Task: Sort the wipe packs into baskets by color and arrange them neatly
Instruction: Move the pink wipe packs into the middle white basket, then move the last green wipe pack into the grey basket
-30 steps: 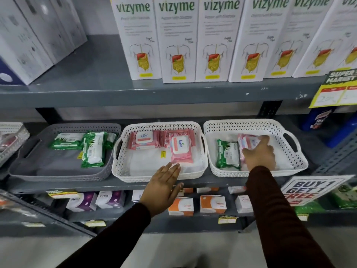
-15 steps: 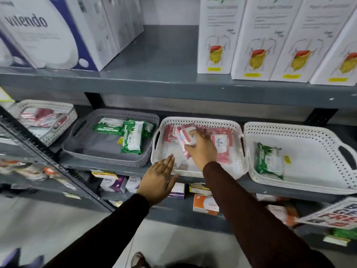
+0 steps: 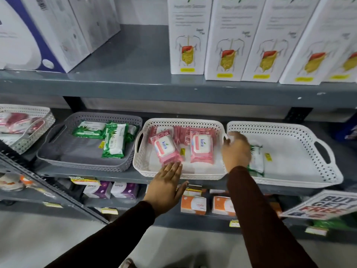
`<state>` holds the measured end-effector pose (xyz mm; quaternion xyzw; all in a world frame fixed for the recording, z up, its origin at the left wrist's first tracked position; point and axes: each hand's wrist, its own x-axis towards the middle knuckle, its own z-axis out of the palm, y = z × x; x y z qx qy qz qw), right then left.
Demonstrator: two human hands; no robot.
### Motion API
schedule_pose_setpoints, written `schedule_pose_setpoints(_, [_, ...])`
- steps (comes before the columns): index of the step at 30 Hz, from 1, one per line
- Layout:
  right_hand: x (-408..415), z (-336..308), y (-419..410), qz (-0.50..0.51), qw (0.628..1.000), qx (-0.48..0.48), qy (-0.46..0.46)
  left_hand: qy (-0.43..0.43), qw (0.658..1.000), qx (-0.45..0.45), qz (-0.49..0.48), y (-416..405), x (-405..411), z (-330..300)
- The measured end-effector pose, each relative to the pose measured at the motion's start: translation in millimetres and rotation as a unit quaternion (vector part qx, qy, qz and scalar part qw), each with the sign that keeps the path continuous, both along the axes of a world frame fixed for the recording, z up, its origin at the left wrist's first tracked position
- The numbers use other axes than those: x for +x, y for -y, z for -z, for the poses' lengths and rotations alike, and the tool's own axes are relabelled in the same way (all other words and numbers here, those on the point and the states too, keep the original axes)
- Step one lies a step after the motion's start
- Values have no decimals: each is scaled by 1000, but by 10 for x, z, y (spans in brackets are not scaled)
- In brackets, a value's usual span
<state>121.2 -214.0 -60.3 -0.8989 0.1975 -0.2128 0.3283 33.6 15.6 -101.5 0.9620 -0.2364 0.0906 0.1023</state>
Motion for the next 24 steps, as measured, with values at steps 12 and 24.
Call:
schedule_pose_setpoints(12, [-213, 124, 918, 61, 983, 83, -153, -18, 998, 9, 52, 465, 16, 42])
schedule_pose_setpoints(24, [-143, -347, -995, -137, 983, 89, 85, -38, 994, -41, -98, -1426, -15, -198])
